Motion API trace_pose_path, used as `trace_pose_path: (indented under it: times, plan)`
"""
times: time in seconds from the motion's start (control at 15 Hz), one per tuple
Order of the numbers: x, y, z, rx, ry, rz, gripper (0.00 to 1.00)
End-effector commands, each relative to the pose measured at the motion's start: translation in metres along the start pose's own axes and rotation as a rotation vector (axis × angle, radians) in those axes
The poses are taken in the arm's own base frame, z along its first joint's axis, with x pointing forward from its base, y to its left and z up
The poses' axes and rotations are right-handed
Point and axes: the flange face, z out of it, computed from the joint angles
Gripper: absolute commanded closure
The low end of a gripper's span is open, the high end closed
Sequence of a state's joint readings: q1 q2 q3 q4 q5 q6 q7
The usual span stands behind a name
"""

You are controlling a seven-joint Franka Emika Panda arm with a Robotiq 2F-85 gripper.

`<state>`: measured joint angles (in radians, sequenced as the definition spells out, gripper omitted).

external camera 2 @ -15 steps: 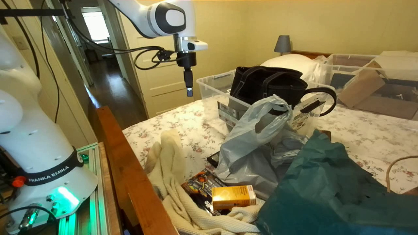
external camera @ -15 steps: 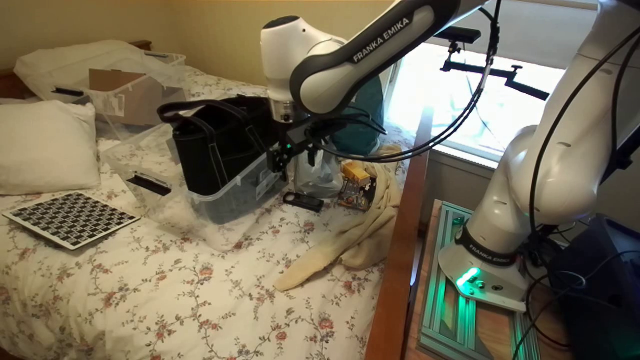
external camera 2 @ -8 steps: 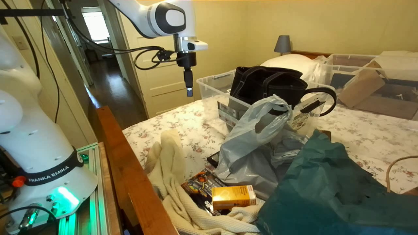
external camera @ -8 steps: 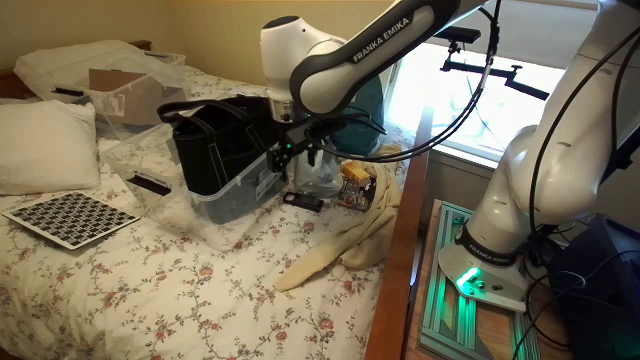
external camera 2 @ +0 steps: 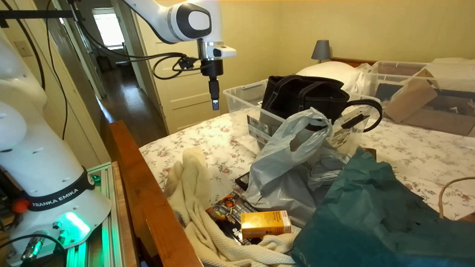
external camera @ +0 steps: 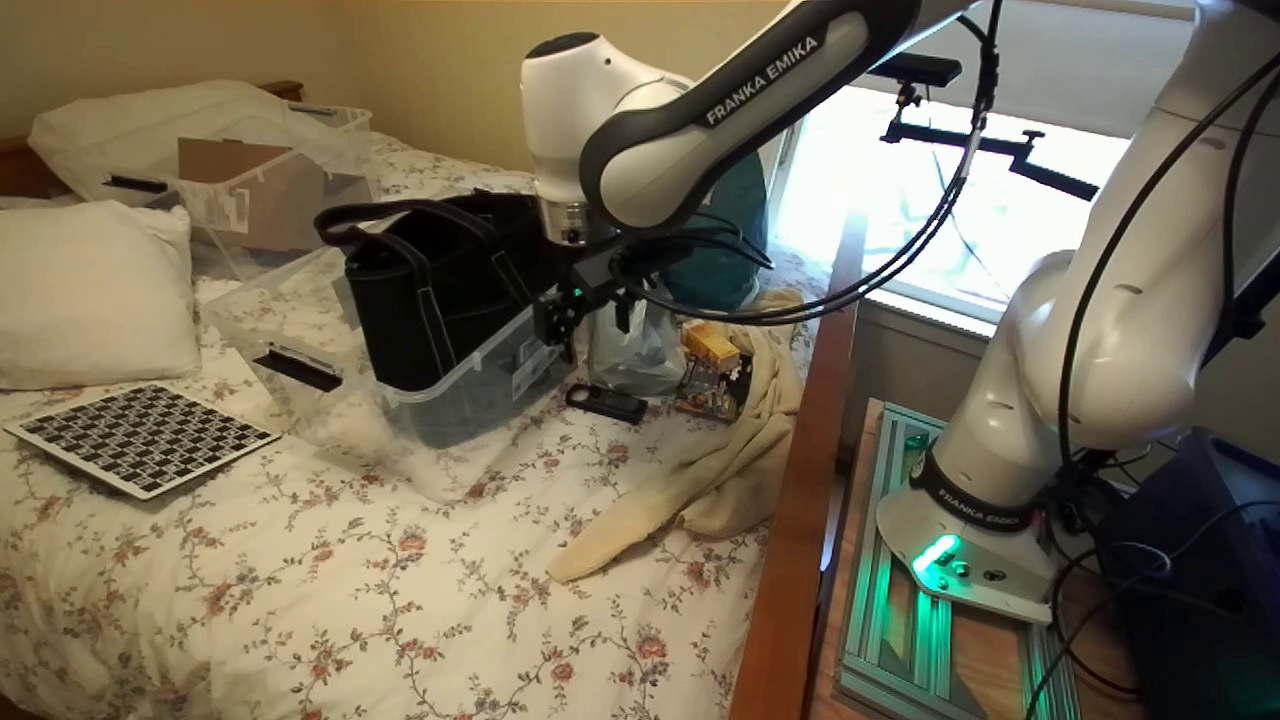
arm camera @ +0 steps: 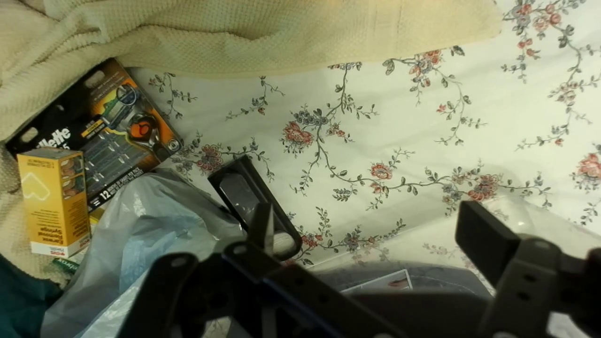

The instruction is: Put the black tag in the storage box

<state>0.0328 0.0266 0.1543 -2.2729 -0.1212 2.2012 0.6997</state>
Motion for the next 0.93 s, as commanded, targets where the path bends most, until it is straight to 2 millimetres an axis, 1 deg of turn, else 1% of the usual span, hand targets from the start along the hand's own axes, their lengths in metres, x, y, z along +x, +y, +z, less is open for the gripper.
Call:
trace_pose_path:
  times: [0.0, 0.2, 0.33, 0.47, 0.73, 0.87]
  plan:
    - [0.009, -0.011, 0.013, -0.021, -0.024, -0.024, 0.00]
    - [0.021, -0.014, 0.034, -0.024, -0.019, -0.087, 0.00]
    - [0.037, -0.008, 0.052, -0.012, -0.022, -0.128, 0.00]
    - [0.055, 0.004, 0.067, 0.020, -0.023, -0.182, 0.00]
    - [0.094, 0.039, 0.091, 0.046, -0.021, -0.240, 0.00]
    - [0.106, 0.055, 0.101, 0.035, -0.042, -0.247, 0.00]
